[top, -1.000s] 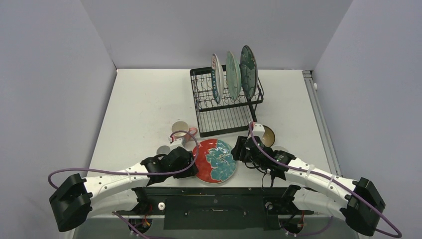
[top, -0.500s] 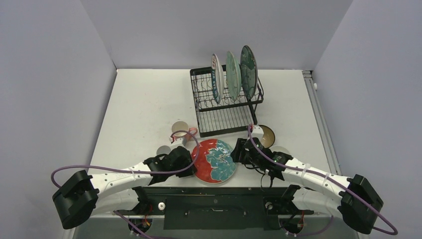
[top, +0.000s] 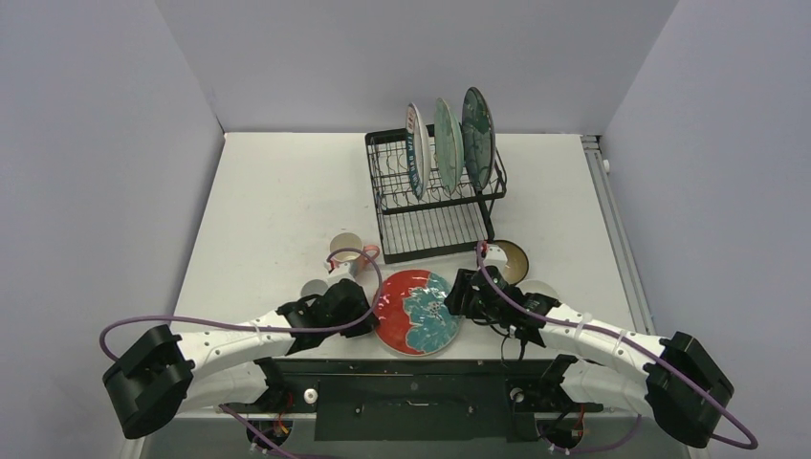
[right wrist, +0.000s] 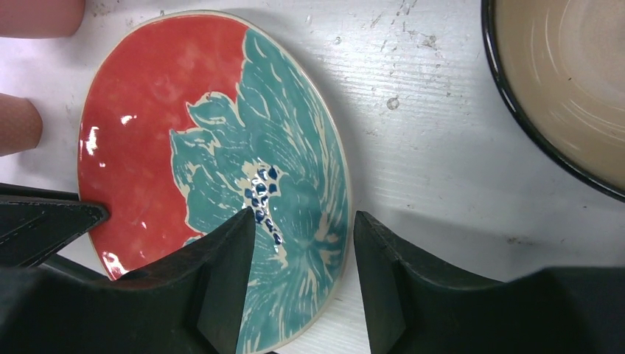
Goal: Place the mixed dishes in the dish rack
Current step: Pick up the plate at the center of the board.
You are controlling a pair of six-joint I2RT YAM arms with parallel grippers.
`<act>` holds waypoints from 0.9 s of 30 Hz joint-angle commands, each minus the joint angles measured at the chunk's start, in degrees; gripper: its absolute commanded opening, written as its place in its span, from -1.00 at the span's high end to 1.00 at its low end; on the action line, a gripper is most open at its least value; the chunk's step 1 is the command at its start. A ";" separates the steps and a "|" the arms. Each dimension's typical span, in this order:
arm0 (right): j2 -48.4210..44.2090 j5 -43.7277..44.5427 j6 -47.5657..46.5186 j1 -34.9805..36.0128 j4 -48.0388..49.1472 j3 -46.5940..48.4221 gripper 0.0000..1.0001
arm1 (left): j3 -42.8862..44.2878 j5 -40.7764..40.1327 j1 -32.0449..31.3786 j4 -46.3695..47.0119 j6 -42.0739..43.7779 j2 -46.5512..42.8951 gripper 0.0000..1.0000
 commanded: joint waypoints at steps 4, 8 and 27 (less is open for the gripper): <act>-0.19 -1.40 0.72 -1.70 2.93 -2.01 0.04 | -3.67 0.14 -0.12 0.46 1.60 2.17 1.00; -0.06 -2.02 0.83 -2.29 3.20 -2.97 0.03 | -4.66 0.24 -0.12 1.59 1.35 3.02 1.00; -0.79 -6.73 4.48 -3.47 8.67 -8.75 0.04 | -9.24 0.93 0.12 7.36 -0.06 7.08 1.00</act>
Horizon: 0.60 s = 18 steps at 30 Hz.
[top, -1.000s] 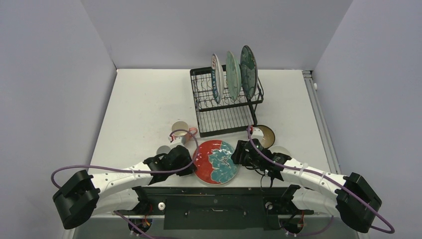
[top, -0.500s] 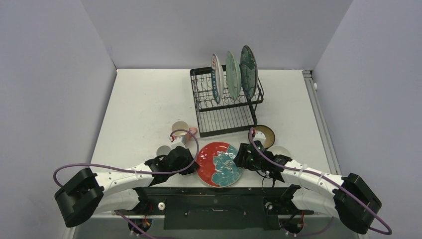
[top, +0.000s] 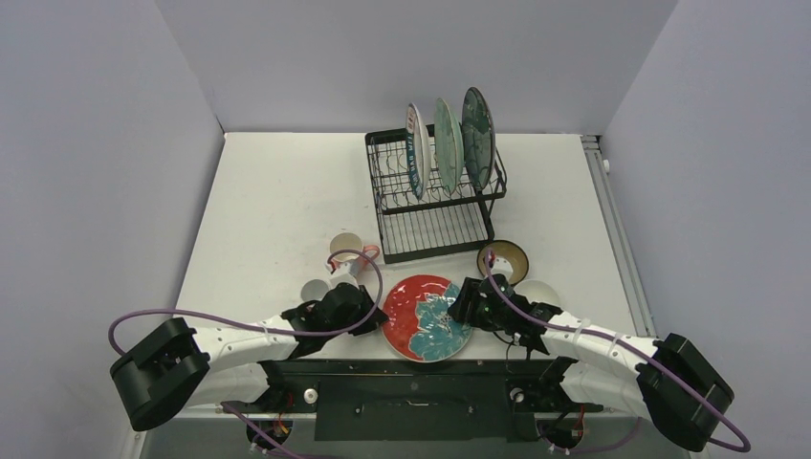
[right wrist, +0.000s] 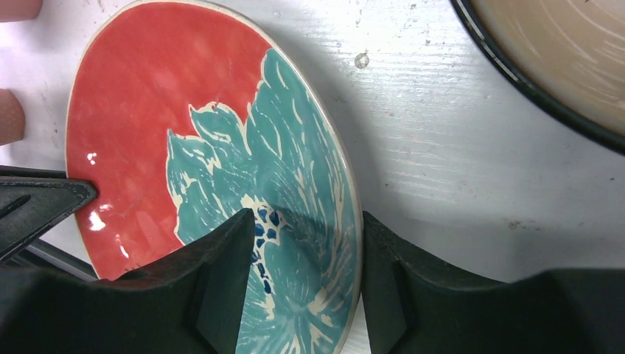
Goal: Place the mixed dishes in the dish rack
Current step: Pick up the plate at the center of the board.
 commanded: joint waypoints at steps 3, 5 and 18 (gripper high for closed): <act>-0.63 -1.93 2.09 -0.45 3.31 -2.27 0.04 | -4.80 0.41 0.42 -9.52 1.41 2.77 1.00; -0.64 -2.27 2.39 -0.46 4.67 -2.74 0.05 | -5.42 0.42 0.63 -9.55 1.32 2.35 1.00; -2.56 -6.97 5.84 -0.95 12.29 -7.23 0.05 | -6.24 0.33 1.11 -9.49 0.65 2.80 1.00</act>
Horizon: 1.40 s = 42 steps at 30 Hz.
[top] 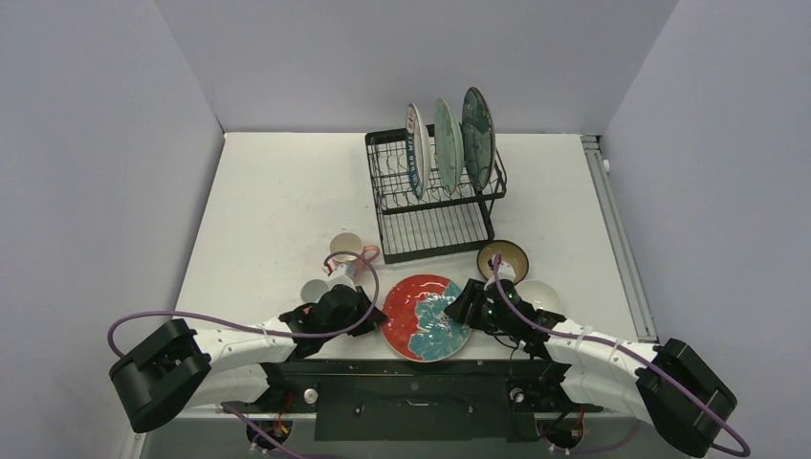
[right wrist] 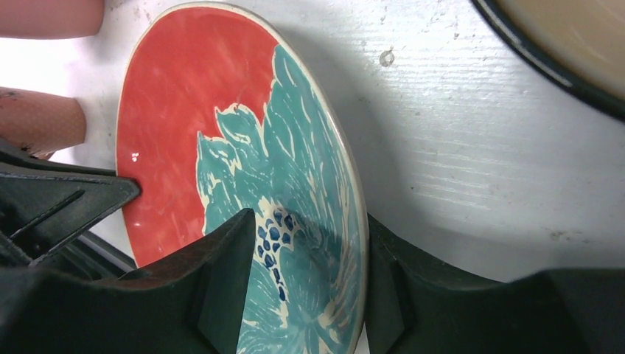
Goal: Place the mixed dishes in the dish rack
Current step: Pick up the plate at the center of the board.
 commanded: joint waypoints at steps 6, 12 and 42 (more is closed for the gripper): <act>-1.97 -7.99 4.56 -0.71 11.40 -6.35 0.10 | -3.18 -0.74 0.15 -13.03 2.87 4.22 1.00; -1.66 -10.12 6.79 -0.71 18.18 -8.16 0.15 | -2.54 0.01 0.11 -12.32 3.51 6.44 1.00; -12.39 -6.75 3.68 -1.57 5.67 -2.26 1.00 | 0.87 1.65 0.12 -13.41 5.41 6.15 0.72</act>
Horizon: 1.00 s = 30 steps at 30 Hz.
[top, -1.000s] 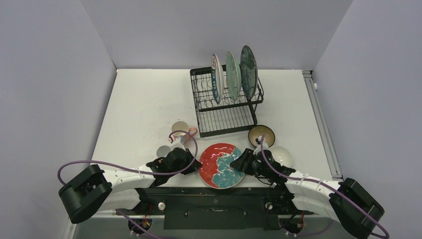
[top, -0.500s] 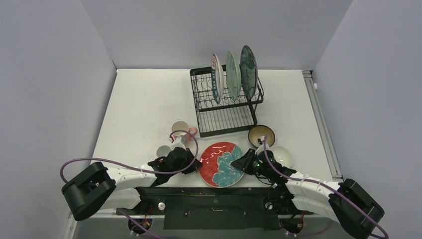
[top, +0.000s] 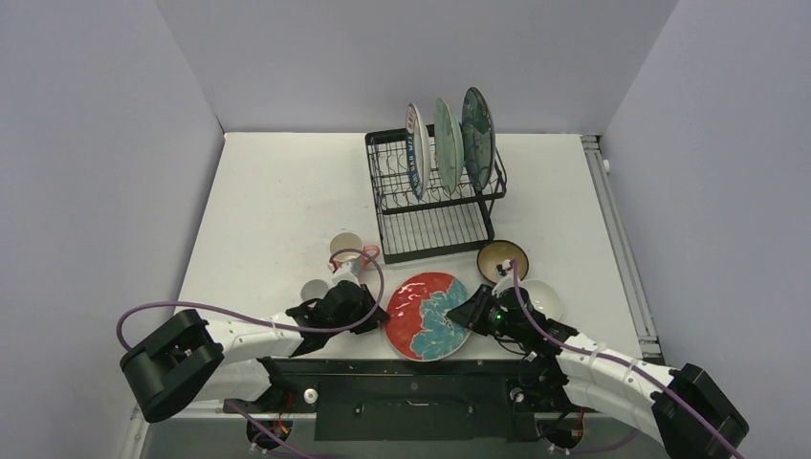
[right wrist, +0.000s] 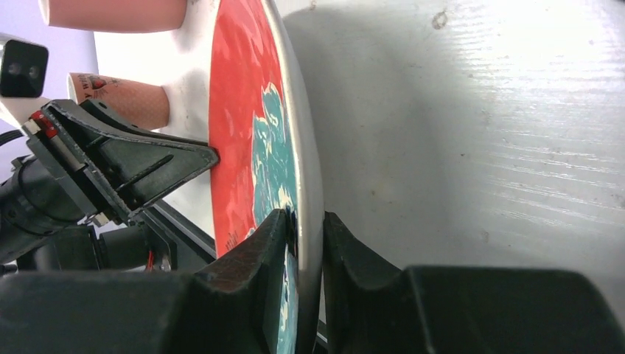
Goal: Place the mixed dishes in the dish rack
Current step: Pick up the plate at the center of the board.
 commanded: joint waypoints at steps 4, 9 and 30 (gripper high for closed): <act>-7.08 1.78 -5.60 -0.54 -5.81 6.37 1.00 | -0.29 0.56 -0.52 -16.23 4.48 0.05 0.50; -10.48 2.44 -6.85 -1.54 -10.95 7.78 1.00 | 1.53 0.54 -0.51 -18.83 5.62 -2.94 0.27; -20.05 3.42 -11.49 -2.52 -26.28 15.29 1.00 | 13.19 1.57 -0.42 -32.21 13.41 -16.38 -0.18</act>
